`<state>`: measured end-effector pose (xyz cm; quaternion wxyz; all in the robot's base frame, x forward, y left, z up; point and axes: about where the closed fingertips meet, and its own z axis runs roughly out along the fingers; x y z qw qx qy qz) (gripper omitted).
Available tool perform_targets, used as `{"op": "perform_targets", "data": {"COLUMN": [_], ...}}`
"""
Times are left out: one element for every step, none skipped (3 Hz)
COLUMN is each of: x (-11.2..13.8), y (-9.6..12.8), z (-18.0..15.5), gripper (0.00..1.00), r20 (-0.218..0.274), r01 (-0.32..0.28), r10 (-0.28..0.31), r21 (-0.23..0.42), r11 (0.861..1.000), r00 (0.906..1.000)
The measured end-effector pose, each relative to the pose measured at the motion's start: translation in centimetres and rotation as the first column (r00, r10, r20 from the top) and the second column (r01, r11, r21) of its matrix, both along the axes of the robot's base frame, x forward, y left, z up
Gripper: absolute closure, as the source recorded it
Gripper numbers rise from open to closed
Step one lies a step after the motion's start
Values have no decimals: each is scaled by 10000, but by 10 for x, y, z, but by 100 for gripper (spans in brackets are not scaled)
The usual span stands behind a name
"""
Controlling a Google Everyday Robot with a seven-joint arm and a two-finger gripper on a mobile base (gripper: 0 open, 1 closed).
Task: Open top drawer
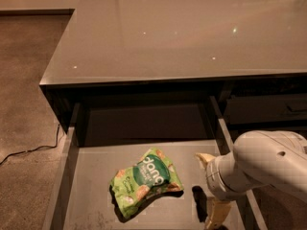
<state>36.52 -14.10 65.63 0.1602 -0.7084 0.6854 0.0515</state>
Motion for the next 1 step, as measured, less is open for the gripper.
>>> {"op": "perform_targets", "data": {"x": [0], "y": [0], "z": [0], "gripper": [0], "r20": [0], "r01": [0], "r10": [0], "r21": [0], "r11": [10000], "r00": [10000]}}
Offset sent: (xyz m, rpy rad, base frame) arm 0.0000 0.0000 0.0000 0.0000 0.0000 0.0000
